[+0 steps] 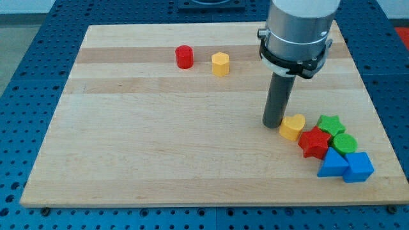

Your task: Push the yellow hexagon to the top right side of the green star

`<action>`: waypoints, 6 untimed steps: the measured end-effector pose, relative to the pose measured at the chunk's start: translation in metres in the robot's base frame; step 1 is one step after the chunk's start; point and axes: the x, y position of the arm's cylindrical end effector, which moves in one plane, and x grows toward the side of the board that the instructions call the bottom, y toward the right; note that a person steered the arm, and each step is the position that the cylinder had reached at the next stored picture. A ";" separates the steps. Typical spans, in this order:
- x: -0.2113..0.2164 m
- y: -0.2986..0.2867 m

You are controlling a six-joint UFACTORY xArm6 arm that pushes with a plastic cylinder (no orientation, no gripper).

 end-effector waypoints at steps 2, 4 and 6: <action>-0.005 -0.018; -0.089 -0.112; -0.150 -0.164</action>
